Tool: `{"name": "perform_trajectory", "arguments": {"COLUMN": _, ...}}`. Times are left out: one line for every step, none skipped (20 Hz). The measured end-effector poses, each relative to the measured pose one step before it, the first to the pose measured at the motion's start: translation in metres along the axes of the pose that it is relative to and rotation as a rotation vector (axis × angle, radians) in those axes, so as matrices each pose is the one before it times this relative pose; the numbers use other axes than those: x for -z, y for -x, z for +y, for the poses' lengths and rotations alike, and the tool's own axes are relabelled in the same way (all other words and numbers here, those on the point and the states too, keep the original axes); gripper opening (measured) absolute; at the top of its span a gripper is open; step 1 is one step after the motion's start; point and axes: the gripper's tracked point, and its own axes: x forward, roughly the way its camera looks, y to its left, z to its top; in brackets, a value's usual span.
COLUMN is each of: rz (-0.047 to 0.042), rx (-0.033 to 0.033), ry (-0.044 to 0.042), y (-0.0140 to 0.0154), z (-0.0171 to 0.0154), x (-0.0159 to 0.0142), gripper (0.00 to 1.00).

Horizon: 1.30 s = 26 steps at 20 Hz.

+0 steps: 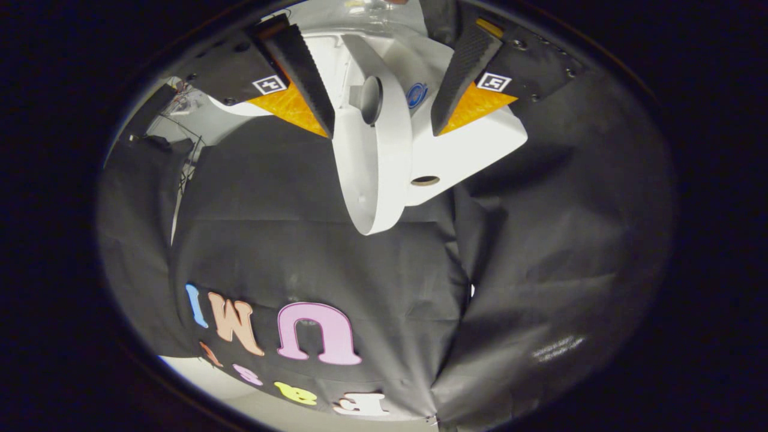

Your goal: Open the toilet lid.

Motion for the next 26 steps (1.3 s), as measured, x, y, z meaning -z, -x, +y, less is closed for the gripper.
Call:
{"name": "perform_trajectory", "arguments": {"rz": 0.00345, "rx": 0.00275, "ry": 0.00140, "y": 0.00119, "z": -0.00293, "x": 0.00043, "gripper": 0.99}}
{"name": "perform_trajectory", "arguments": {"rz": -0.00307, "rx": -0.00380, "ry": -0.00999, "y": 0.00011, "z": -0.00192, "x": 0.00027, "gripper": 0.99}}
{"name": "perform_trajectory", "arguments": {"rz": -0.00112, "rx": -0.00320, "ry": -0.00784, "y": 0.00090, "z": -0.00175, "x": -0.00072, "gripper": 0.99}}
{"name": "perform_trajectory", "arguments": {"rz": 0.00666, "rx": 0.00106, "ry": 0.00044, "y": 0.00095, "z": -0.00311, "x": 0.00115, "gripper": 0.99}}
{"name": "perform_trajectory", "arguments": {"rz": 0.00428, "rx": -0.00320, "ry": 0.00387, "y": 0.00085, "z": -0.00323, "x": -0.00038, "gripper": 0.99}}
{"name": "perform_trajectory", "arguments": {"rz": -0.00482, "rx": -0.00347, "ry": 0.00024, "y": 0.00205, "z": -0.00380, "x": -0.00146, "gripper": 0.99}}
{"name": "perform_trajectory", "arguments": {"rz": -0.00974, "rx": -0.00360, "ry": 0.00265, "y": 0.00157, "z": -0.00468, "x": -0.00306, "gripper": 0.99}}
{"name": "perform_trajectory", "arguments": {"rz": -0.00998, "rx": -0.00019, "ry": 0.00850, "y": 0.00210, "z": -0.00539, "x": -0.00290, "gripper": 0.99}}
{"name": "perform_trajectory", "arguments": {"rz": -0.00864, "rx": 0.00656, "ry": 0.01249, "y": 0.00101, "z": -0.00737, "x": -0.00348, "gripper": 0.99}}
{"name": "perform_trajectory", "arguments": {"rz": -0.00680, "rx": -0.00548, "ry": 0.00329, "y": 0.00048, "z": -0.00597, "x": -0.00031, "gripper": 0.99}}
{"name": "perform_trajectory", "arguments": {"rz": -0.00149, "rx": -0.02158, "ry": -0.00556, "y": 0.00067, "z": -0.00034, "x": -0.00017, "gripper": 1.00}}
{"name": "perform_trajectory", "arguments": {"rz": -0.00539, "rx": -0.00592, "ry": -0.00687, "y": 0.00154, "z": -0.00120, "x": -0.00066, "gripper": 1.00}}
{"name": "perform_trajectory", "arguments": {"rz": -0.00689, "rx": -0.01486, "ry": -0.01502, "y": 0.00280, "z": 0.00029, "x": -0.00289, "gripper": 1.00}}
{"name": "perform_trajectory", "arguments": {"rz": -0.00149, "rx": -0.02504, "ry": -0.01472, "y": 0.00053, "z": 0.00322, "x": -0.00036, "gripper": 1.00}}
{"name": "perform_trajectory", "arguments": {"rz": -0.00368, "rx": -0.02569, "ry": -0.01074, "y": 0.00243, "z": 0.00242, "x": -0.00403, "gripper": 1.00}}
{"name": "perform_trajectory", "arguments": {"rz": -0.00921, "rx": -0.03096, "ry": -0.01107, "y": 0.00325, "z": 0.00564, "x": -0.00368, "gripper": 1.00}}
{"name": "perform_trajectory", "arguments": {"rz": -0.01208, "rx": -0.02129, "ry": -0.00714, "y": 0.00296, "z": 0.00418, "x": -0.00762, "gripper": 1.00}}
{"name": "perform_trajectory", "arguments": {"rz": -0.01295, "rx": -0.00602, "ry": -0.00239, "y": 0.00479, "z": 0.00012, "x": -0.00542, "gripper": 1.00}}
{"name": "perform_trajectory", "arguments": {"rz": -0.00528, "rx": -0.00139, "ry": 0.00185, "y": 0.00468, "z": -0.00043, "x": -0.00492, "gripper": 1.00}}
{"name": "perform_trajectory", "arguments": {"rz": -0.00655, "rx": -0.00328, "ry": 0.00589, "y": 0.00528, "z": -0.00090, "x": -0.00316, "gripper": 1.00}}
{"name": "perform_trajectory", "arguments": {"rz": -0.01055, "rx": -0.00435, "ry": 0.00792, "y": 0.00561, "z": -0.00125, "x": -0.00464, "gripper": 1.00}}
{"name": "perform_trajectory", "arguments": {"rz": -0.00979, "rx": -0.00535, "ry": 0.01226, "y": 0.00525, "z": -0.00251, "x": -0.00501, "gripper": 1.00}}
{"name": "perform_trajectory", "arguments": {"rz": -0.01031, "rx": -0.00291, "ry": 0.01213, "y": 0.00583, "z": -0.00328, "x": -0.00257, "gripper": 1.00}}
{"name": "perform_trajectory", "arguments": {"rz": -0.00994, "rx": -0.00292, "ry": 0.01249, "y": 0.00749, "z": -0.00397, "x": -0.00404, "gripper": 1.00}}
{"name": "perform_trajectory", "arguments": {"rz": -0.00964, "rx": -0.00474, "ry": 0.01170, "y": 0.00671, "z": -0.00503, "x": -0.00338, "gripper": 1.00}}
{"name": "perform_trajectory", "arguments": {"rz": -0.00743, "rx": 0.00303, "ry": 0.00816, "y": 0.00589, "z": -0.00700, "x": -0.00304, "gripper": 1.00}}
